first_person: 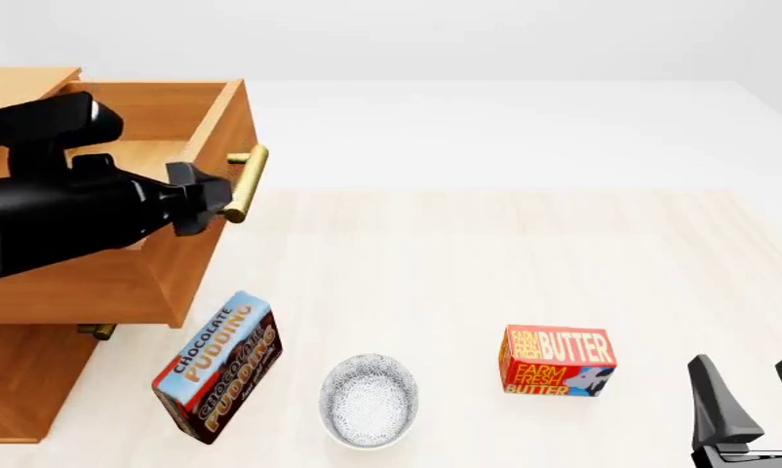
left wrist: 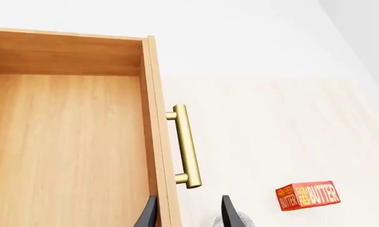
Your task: Put the bowl in the top drawer of the cabinet.
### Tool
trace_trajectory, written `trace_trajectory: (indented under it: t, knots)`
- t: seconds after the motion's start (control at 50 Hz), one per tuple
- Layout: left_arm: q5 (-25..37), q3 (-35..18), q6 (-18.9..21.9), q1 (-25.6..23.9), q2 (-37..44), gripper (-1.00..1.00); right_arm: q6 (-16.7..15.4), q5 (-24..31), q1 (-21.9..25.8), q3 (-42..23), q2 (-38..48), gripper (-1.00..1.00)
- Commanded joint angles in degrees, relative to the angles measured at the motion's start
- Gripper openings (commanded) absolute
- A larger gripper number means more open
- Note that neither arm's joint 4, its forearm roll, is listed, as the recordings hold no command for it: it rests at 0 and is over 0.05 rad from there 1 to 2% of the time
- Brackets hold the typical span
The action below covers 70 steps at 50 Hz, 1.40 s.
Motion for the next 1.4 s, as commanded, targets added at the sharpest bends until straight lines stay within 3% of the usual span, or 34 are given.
trace_trajectory:
  t: [0.02,0.68,0.86,1.02,1.4]
  knots:
    - [1.3,-2.47,5.44,-2.17,-4.53,1.0,0.0,0.02,0.0,0.04,-0.06,1.0]
    - [2.99,-4.42,9.52,-1.8,-8.49,1.0,-0.01,0.02,0.0,0.04,-0.06,1.0]
    - [2.0,-3.65,9.71,-4.71,-8.18,1.0,-0.01,0.02,0.0,0.04,-0.06,1.0]
    - [1.28,-3.12,9.41,-10.58,-8.64,1.0,-0.03,0.02,0.01,0.03,-0.07,1.0]
    - [-2.63,-0.99,8.39,-15.65,-5.26,1.0,-0.03,0.02,0.0,0.03,-0.07,1.0]
